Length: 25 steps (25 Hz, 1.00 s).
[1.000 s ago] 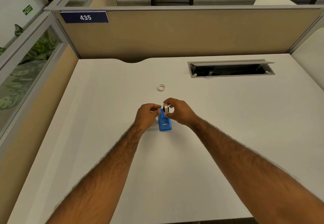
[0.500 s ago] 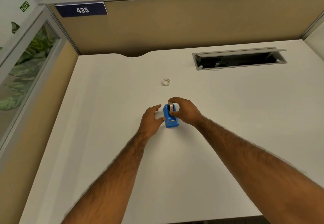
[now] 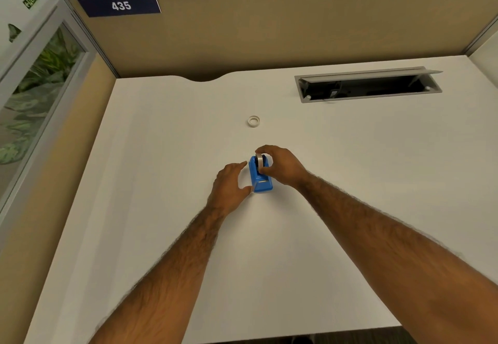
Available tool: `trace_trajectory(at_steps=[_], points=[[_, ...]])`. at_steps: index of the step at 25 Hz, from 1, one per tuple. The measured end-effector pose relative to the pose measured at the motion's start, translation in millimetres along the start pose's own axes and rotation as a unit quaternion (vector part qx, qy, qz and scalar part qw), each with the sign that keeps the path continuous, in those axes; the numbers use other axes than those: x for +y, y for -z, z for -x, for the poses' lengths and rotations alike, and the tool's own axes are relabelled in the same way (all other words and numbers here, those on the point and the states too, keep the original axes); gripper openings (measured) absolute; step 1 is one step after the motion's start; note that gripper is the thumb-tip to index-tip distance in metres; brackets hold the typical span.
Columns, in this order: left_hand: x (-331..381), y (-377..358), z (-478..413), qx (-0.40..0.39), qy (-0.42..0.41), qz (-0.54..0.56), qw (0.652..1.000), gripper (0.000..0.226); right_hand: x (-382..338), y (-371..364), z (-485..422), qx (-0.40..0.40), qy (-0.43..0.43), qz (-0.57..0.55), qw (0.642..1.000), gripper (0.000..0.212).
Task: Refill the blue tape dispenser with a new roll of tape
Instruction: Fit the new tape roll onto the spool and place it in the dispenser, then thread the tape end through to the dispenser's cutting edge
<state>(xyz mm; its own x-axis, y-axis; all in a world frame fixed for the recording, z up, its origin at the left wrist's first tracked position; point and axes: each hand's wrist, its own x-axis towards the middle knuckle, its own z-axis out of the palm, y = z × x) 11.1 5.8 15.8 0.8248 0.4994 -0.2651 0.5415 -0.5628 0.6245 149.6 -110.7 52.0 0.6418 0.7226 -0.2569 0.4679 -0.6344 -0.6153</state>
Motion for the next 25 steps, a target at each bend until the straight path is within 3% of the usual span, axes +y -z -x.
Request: trace_trajectory(at_steps=[9,16,25], points=[[1,4,-4,-0.009,-0.009,0.053,0.998,0.082,2,-5,6,-0.002,-0.008,-0.01,1.0,0.056],[10,5,-10,-0.012,-0.017,0.161,0.987,0.063,8,-1,12,0.005,-0.014,-0.046,0.999,0.06],[13,-4,-24,0.011,-0.028,0.209,0.977,0.057,6,-8,3,0.056,-0.029,-0.111,0.992,0.031]])
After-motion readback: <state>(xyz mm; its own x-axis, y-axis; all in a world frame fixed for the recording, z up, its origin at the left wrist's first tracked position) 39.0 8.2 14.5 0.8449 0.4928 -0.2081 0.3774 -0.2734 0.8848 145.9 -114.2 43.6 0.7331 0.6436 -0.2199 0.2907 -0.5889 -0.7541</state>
